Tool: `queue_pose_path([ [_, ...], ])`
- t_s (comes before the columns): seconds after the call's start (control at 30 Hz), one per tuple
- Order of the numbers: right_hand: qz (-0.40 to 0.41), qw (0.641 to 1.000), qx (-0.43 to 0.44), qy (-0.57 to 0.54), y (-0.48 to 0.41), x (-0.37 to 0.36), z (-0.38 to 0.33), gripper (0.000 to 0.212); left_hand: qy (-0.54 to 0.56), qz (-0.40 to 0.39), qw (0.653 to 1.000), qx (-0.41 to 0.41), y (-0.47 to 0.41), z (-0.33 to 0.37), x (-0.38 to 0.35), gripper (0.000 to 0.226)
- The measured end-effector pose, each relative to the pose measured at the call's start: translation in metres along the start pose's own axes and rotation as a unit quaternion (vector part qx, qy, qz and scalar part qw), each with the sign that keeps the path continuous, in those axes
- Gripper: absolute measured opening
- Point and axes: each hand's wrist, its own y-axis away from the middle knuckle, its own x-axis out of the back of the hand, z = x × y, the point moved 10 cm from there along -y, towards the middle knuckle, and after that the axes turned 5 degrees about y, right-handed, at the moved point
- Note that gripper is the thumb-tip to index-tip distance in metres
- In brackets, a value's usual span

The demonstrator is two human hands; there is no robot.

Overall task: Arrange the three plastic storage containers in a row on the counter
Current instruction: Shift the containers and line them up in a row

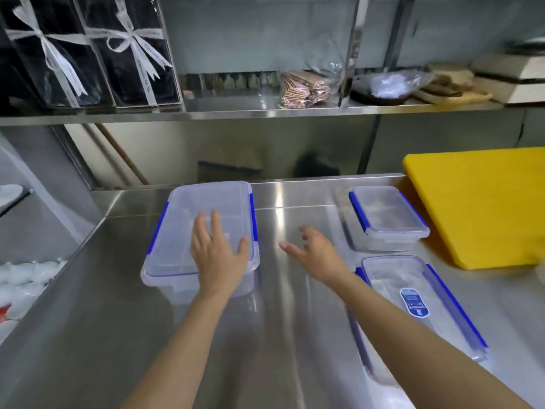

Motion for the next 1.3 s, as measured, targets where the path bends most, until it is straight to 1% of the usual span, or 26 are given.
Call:
queue_pose_path([
  [0.1, 0.032, 0.999, -0.023, 0.005, 0.016, 0.038, 0.029, 0.072, 0.052, -0.065, 0.995, -0.057, 0.027, 0.054, -0.044, 0.082],
  [0.17, 0.053, 0.997, -0.04, 0.028, 0.033, 0.064, 0.054, 0.069, 0.094, -0.124, 0.986, -0.066, 0.057, 0.078, -0.079, 0.084],
  [0.23, 0.104, 0.988, -0.088, 0.069, 0.064, 0.101, 0.106, 0.065, 0.137, -0.224, 0.963, -0.07, 0.106, 0.112, -0.131, 0.086],
  [0.3, 0.139, 0.973, -0.144, 0.113, 0.093, 0.131, 0.163, 0.066, 0.152, -0.314, 0.936, -0.04, 0.156, 0.139, -0.179, 0.089],
  [0.37, 0.146, 0.962, -0.157, 0.169, 0.098, 0.136, 0.176, 0.066, 0.18, -0.347, 0.92, 0.029, 0.169, 0.133, -0.195, 0.093],
  [0.43, 0.153, 0.951, -0.169, 0.21, 0.1, 0.14, 0.18, 0.064, 0.221, -0.355, 0.901, 0.117, 0.172, 0.121, -0.208, 0.095],
  [0.53, 0.135, 0.942, -0.22, 0.213, 0.105, 0.141, 0.2, 0.066, 0.269, -0.355, 0.873, 0.2, 0.177, 0.108, -0.217, 0.087],
  [0.57, 0.115, 0.944, -0.24, 0.196, 0.108, 0.137, 0.208, 0.066, 0.289, -0.356, 0.859, 0.227, 0.181, 0.104, -0.219, 0.08],
  [0.63, 0.074, 0.952, -0.262, 0.137, 0.112, 0.128, 0.222, 0.061, 0.316, -0.353, 0.836, 0.276, 0.188, 0.097, -0.224, 0.057],
  [0.67, 0.058, 0.957, -0.264, 0.107, 0.114, 0.126, 0.228, 0.057, 0.323, -0.341, 0.833, 0.292, 0.191, 0.095, -0.226, 0.05],
  [0.73, 0.046, 0.963, -0.256, 0.074, 0.114, 0.122, 0.233, 0.052, 0.341, -0.309, 0.831, 0.312, 0.192, 0.092, -0.224, 0.045],
  [0.97, 0.04, 0.977, -0.208, 0.018, 0.084, 0.099, 0.214, 0.057, 0.374, -0.224, 0.846, 0.307, 0.163, 0.072, -0.202, 0.038],
  [1.03, 0.026, 0.982, -0.185, 0.005, 0.07, 0.086, 0.202, 0.056, 0.375, -0.193, 0.856, 0.3, 0.147, 0.061, -0.192, 0.035],
  [1.07, 0.018, 0.985, -0.172, 0.0, 0.063, 0.078, 0.196, 0.056, 0.365, -0.176, 0.866, 0.293, 0.139, 0.055, -0.185, 0.034],
  [1.1, 0.008, 0.987, -0.159, -0.005, 0.056, 0.071, 0.189, 0.056, 0.345, -0.159, 0.882, 0.28, 0.13, 0.049, -0.178, 0.034],
  [1.17, -0.014, 0.991, -0.133, -0.008, 0.043, 0.056, 0.176, 0.058, 0.257, -0.127, 0.932, 0.222, 0.111, 0.042, -0.158, 0.033],
  [1.23, -0.015, 0.996, -0.089, 0.026, 0.034, 0.047, 0.159, 0.061, 0.118, -0.097, 0.982, 0.115, 0.094, 0.048, -0.137, 0.026],
  [1.27, 0.002, 0.997, -0.054, 0.058, 0.031, 0.046, 0.148, 0.063, 0.053, -0.092, 0.993, 0.055, 0.09, 0.057, -0.13, 0.023],
  [1.3, 0.023, 0.996, -0.011, 0.088, 0.03, 0.048, 0.134, 0.067, 0.002, -0.105, 0.994, 0.007, 0.087, 0.065, -0.129, 0.023],
])
